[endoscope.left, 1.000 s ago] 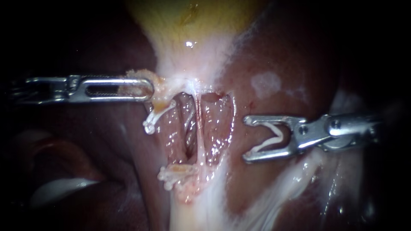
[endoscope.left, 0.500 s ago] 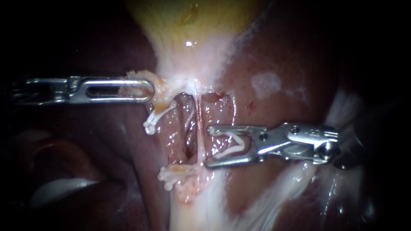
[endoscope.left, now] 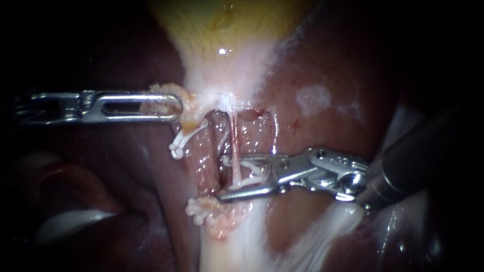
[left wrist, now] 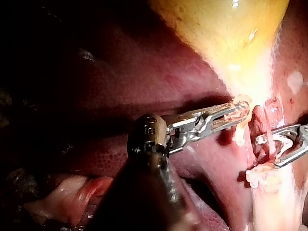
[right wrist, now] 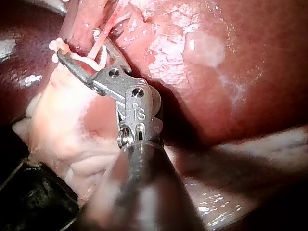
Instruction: Clipping first clip right tube
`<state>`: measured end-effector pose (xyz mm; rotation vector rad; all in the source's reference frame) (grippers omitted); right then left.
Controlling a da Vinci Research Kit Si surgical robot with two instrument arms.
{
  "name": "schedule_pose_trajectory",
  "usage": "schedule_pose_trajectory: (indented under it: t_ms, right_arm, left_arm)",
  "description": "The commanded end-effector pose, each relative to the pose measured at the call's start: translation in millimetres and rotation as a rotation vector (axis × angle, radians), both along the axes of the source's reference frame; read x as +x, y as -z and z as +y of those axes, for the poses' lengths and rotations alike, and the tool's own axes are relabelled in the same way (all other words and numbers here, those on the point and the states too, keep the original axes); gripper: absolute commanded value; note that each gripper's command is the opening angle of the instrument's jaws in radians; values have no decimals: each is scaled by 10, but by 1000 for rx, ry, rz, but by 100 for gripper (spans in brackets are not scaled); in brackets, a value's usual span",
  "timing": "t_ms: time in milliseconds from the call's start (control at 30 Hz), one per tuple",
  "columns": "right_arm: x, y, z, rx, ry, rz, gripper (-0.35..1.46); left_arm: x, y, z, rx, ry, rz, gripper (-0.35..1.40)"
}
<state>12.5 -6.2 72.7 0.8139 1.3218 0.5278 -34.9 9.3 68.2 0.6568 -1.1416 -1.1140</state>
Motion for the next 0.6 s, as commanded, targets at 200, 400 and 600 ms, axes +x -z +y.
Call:
schedule_pose_trajectory:
  t_ms: [200,400,600]
  right_arm:
    - [4,4,-3,106,-7,81,45]
    - [8,9,-8,145,16,122,42]
    - [8,9,-12,172,26,121,35]
  left_arm:
    - [0,-1,0,0,0,0,-35]
    - [0,-2,0,-1,0,0,-35]
    - [0,-2,0,-1,-1,0,-35]
